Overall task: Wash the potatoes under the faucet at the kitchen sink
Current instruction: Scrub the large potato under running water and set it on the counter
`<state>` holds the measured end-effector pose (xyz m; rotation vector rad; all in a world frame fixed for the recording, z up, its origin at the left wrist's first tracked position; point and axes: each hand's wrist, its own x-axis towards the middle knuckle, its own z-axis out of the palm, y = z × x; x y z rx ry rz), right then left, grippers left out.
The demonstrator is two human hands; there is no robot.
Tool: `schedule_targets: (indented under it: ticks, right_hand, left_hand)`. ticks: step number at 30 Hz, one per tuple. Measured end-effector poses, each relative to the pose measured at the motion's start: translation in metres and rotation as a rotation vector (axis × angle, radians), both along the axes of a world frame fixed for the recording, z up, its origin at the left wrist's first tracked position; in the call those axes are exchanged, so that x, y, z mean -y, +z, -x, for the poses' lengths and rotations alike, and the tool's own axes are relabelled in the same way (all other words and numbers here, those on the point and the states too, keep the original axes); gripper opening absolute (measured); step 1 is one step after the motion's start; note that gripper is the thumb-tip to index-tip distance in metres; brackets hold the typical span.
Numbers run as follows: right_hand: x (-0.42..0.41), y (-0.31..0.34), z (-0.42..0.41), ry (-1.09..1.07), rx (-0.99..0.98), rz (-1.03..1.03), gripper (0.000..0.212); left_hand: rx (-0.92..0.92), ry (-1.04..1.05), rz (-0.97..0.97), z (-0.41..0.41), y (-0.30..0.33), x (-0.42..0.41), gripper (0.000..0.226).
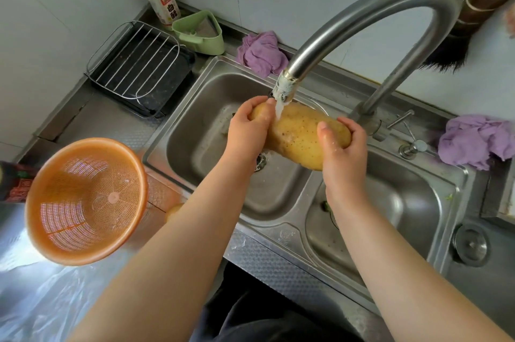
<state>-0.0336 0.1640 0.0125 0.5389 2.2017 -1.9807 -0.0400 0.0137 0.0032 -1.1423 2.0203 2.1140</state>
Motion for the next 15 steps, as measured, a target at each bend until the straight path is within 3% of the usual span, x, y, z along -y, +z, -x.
schedule_targets:
  ticks: [4,7,9,12,15]
  right_hand:
    - [-0.002,0.004,0.013,-0.04,0.118,0.104,0.034]
    - [-0.003,0.007,0.019,-0.067,0.221,0.176,0.032]
    - [0.002,0.007,0.017,-0.081,0.27,0.207,0.038]
    - [0.012,0.005,0.013,-0.111,0.272,0.206,0.042]
    - [0.016,0.002,0.012,-0.092,0.274,0.194,0.037]
  left_hand:
    - [-0.063,-0.147,-0.033,-0.012,-0.003,0.013,0.033]
    - [-0.069,-0.322,-0.093,-0.017,-0.006,0.019,0.088]
    - [-0.045,-0.33,0.042,-0.014,0.001,0.012,0.104]
    - [-0.034,-0.228,0.218,-0.011,0.014,-0.003,0.09]
    - [-0.036,-0.108,0.25,-0.008,0.015,-0.007,0.064]
